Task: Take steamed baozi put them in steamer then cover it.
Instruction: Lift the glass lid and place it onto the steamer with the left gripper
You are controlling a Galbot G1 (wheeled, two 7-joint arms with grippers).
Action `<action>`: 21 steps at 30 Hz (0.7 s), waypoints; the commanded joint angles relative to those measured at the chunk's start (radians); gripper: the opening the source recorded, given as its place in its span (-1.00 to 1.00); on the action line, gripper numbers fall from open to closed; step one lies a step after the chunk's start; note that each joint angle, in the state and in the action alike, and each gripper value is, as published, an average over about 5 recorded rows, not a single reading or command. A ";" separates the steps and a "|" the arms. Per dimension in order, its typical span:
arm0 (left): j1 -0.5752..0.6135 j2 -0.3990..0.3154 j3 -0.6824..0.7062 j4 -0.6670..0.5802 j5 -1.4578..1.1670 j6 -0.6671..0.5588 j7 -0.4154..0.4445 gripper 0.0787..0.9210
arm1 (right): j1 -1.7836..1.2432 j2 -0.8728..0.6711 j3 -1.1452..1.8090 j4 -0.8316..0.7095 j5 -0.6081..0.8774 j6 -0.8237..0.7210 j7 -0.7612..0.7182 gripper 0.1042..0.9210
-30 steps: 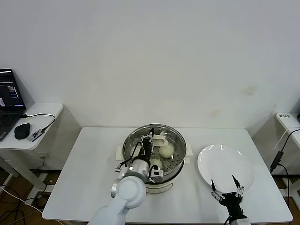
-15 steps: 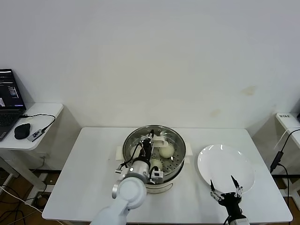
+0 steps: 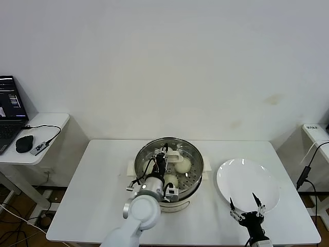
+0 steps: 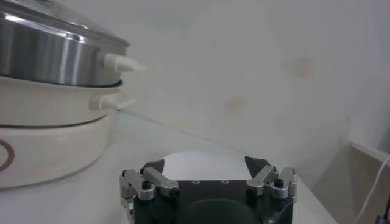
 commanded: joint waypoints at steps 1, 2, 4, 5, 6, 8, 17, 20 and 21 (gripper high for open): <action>0.000 -0.010 0.002 0.006 0.002 -0.004 -0.006 -0.82 | -0.001 0.000 0.000 0.000 -0.002 0.002 -0.001 0.76; 0.000 -0.011 0.001 0.009 0.004 -0.005 -0.009 -0.82 | -0.001 -0.001 0.000 0.000 -0.002 0.002 -0.001 0.76; 0.000 -0.012 -0.003 0.012 0.006 -0.008 -0.014 -0.82 | -0.002 -0.001 0.000 -0.001 -0.002 0.003 -0.001 0.76; 0.000 -0.012 -0.004 0.013 0.007 -0.010 -0.017 -0.82 | -0.002 -0.001 0.000 -0.001 -0.002 0.004 -0.001 0.76; 0.001 -0.012 -0.006 0.013 0.007 -0.011 -0.019 -0.82 | -0.002 -0.002 0.000 -0.002 -0.002 0.004 -0.001 0.76; 0.002 -0.012 -0.008 0.010 0.005 -0.012 -0.023 -0.79 | -0.002 -0.002 0.000 -0.002 -0.003 0.005 -0.001 0.76; 0.051 0.000 -0.010 -0.056 0.001 -0.017 -0.036 -0.23 | -0.001 -0.002 -0.003 -0.003 -0.004 0.005 -0.002 0.76; 0.087 0.012 -0.009 -0.104 -0.003 -0.018 -0.041 -0.03 | -0.001 -0.003 -0.002 -0.004 -0.004 0.005 -0.002 0.76; 0.101 0.016 -0.009 -0.120 -0.005 -0.019 -0.044 0.06 | -0.001 -0.003 -0.002 -0.004 -0.004 0.005 -0.002 0.76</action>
